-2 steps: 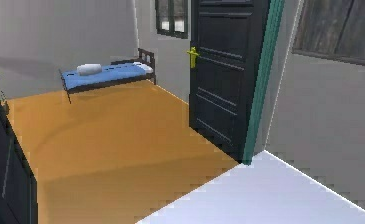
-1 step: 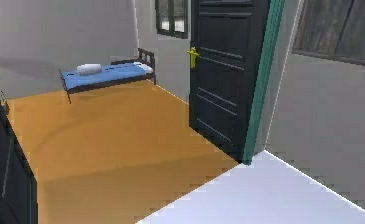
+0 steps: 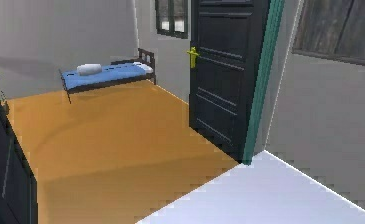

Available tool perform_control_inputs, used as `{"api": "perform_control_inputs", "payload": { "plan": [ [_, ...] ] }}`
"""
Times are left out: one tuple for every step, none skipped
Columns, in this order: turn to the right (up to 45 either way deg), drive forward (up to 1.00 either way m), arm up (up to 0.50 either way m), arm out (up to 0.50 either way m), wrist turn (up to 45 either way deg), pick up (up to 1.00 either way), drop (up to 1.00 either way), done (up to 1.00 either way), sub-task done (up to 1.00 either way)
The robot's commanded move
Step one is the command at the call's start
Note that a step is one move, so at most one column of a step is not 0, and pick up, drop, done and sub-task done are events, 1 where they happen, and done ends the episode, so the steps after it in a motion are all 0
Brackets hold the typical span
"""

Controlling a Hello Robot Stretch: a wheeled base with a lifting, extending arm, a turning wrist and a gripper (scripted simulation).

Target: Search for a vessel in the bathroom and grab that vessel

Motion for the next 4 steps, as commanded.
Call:
{"api": "perform_control_inputs", "payload": {
  "plan": [
    [0.0,0.00,0.00,0.00,45.0,0.00,0.00,0.00,0.00],
    [0.0,0.00,0.00,0.00,45.0,0.00,0.00,0.00,0.00],
    [0.0,0.00,0.00,0.00,21.0,0.00,0.00,0.00,0.00],
    [0.0,0.00,-0.30,0.00,0.0,0.00,0.00,0.00,0.00]
  ]
}}
